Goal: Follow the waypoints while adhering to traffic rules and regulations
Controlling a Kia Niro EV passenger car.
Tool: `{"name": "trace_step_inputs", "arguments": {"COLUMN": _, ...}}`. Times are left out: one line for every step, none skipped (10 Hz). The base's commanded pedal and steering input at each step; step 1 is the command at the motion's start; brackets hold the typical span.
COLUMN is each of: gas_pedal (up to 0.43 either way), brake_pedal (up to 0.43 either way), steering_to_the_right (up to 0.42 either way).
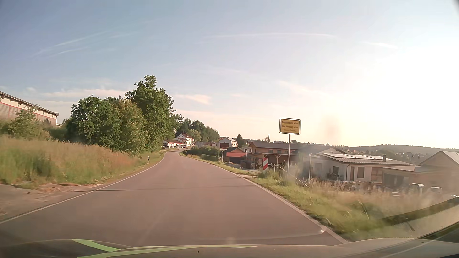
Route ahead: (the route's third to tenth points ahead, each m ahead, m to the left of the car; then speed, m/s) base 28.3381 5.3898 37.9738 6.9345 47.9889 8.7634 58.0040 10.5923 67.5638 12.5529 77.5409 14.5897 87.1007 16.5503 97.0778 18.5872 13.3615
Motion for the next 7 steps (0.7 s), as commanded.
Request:
{"name": "trace_step_inputs", "arguments": {"gas_pedal": 0.000, "brake_pedal": 0.079, "steering_to_the_right": -0.029}}
{"name": "trace_step_inputs", "arguments": {"gas_pedal": 0.000, "brake_pedal": 0.079, "steering_to_the_right": -0.029}}
{"name": "trace_step_inputs", "arguments": {"gas_pedal": 0.000, "brake_pedal": 0.079, "steering_to_the_right": -0.029}}
{"name": "trace_step_inputs", "arguments": {"gas_pedal": 0.000, "brake_pedal": 0.079, "steering_to_the_right": -0.029}}
{"name": "trace_step_inputs", "arguments": {"gas_pedal": 0.000, "brake_pedal": 0.079, "steering_to_the_right": -0.029}}
{"name": "trace_step_inputs", "arguments": {"gas_pedal": 0.000, "brake_pedal": 0.079, "steering_to_the_right": -0.029}}
{"name": "trace_step_inputs", "arguments": {"gas_pedal": 0.000, "brake_pedal": 0.079, "steering_to_the_right": -0.030}}
